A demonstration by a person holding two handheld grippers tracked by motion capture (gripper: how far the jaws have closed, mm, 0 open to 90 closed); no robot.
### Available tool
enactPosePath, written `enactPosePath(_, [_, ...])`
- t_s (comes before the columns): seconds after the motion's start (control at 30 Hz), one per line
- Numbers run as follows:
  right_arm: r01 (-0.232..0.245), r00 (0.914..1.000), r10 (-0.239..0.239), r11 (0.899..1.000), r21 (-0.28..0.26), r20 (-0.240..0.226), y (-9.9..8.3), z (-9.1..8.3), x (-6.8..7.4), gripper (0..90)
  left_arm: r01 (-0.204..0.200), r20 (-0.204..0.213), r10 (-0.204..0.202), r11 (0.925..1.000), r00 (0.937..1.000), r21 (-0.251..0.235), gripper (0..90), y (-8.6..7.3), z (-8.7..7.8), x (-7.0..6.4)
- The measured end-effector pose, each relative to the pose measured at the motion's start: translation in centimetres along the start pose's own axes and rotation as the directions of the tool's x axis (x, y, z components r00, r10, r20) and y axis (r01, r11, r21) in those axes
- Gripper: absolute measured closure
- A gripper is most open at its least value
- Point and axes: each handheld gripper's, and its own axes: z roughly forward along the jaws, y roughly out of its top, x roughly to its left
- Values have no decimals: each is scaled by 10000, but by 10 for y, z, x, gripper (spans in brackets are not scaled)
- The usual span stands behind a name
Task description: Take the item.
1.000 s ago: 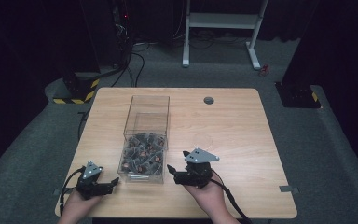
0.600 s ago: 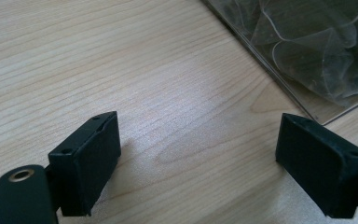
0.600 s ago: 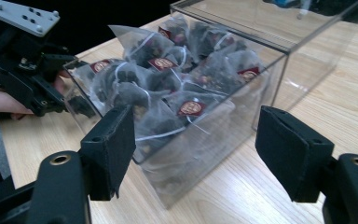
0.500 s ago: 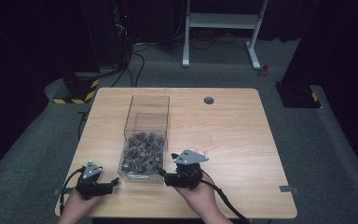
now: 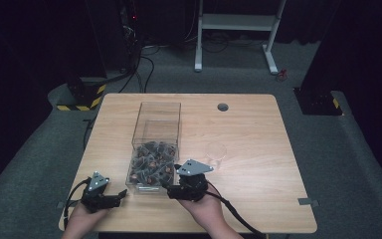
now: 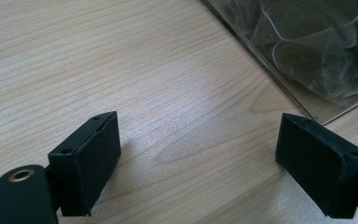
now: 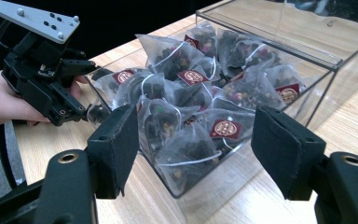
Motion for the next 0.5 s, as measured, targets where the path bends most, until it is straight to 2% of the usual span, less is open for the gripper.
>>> enactPosePath(0.5, [350, 9992, -347, 9992, 174, -212, 7, 18, 15, 409, 0, 2, 0, 10000, 10000, 8, 142, 0, 0, 0])
